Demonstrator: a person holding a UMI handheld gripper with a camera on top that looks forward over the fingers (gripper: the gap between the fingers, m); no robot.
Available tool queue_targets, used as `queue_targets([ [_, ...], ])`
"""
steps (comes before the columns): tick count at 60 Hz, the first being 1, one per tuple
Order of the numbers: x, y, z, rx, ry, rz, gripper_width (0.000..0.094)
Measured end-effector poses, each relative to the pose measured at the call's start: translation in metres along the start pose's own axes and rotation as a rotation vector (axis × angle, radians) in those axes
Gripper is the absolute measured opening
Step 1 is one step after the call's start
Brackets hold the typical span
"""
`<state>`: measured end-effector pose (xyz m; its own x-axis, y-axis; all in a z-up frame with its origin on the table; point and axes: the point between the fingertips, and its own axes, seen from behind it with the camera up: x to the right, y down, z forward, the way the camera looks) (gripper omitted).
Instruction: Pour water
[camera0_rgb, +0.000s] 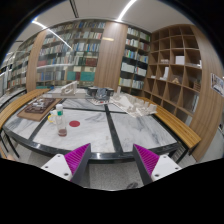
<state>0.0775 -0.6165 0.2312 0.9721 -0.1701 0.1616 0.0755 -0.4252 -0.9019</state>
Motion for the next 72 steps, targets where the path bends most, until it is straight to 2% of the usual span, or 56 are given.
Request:
queue_targets([
  [6,-0.012,0.016,-0.002,-0.036,-0.022,-0.018,0.0855],
  [8,-0.025,0.027,0.021,-0.045,-0.029,-0.024,0.0855],
  [16,-0.055,0.052,0.034,-0.082,-0.078,-0.046,0.0857],
  [28,-0.151,0.077,0.065,-0.111,-0.214,-0.067,0.0859],
  [41,-0.255,0.035,0.138,0.033,-0.296,-0.055,0.086],
  [61,-0.331,-0.017,0.277,0.128,-0.299,0.043,0.0852],
  [67,-0.345,-0.024,0.302,0.151,-0.306,0.06,0.0796],
  [72,-0.34,-0.029,0.315,0.171,-0.256,0.076,0.065],
])
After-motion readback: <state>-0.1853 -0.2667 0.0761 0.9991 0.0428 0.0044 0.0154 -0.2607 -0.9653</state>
